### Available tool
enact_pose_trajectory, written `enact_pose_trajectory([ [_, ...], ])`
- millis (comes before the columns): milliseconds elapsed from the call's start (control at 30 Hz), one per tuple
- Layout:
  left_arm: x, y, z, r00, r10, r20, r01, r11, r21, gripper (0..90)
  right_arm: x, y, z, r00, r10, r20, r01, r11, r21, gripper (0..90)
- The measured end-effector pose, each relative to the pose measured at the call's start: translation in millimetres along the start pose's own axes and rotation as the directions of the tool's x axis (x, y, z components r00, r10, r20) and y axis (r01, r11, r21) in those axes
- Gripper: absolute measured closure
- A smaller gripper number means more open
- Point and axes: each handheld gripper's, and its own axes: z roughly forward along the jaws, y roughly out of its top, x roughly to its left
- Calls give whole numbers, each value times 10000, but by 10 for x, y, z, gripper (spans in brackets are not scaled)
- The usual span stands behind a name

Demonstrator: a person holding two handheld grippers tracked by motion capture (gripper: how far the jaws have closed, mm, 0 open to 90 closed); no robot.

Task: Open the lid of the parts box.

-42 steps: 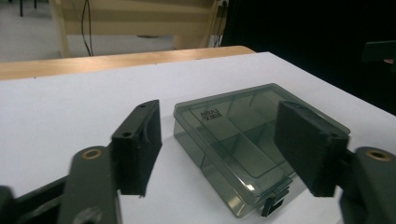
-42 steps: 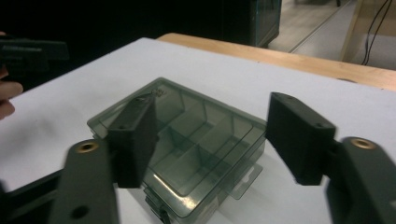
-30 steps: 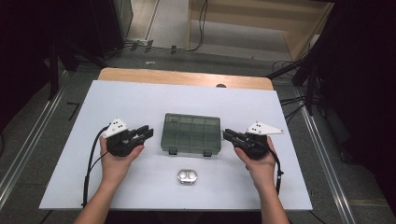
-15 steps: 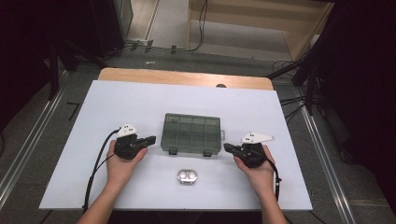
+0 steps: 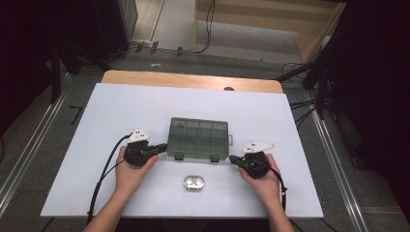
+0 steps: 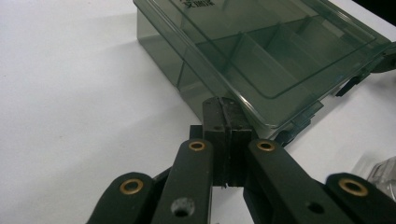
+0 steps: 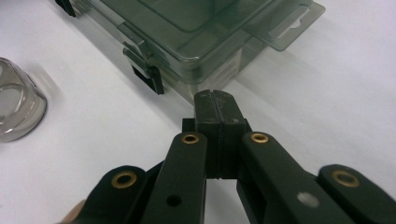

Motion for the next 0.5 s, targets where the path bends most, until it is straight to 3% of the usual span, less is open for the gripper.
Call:
enact_pose_trajectory([
  [500, -35, -13, -6, 9999, 130, -28, -130, 9999, -20, 889, 1, -7, 51, 9995, 226, 211, -219, 9993, -318, 882],
])
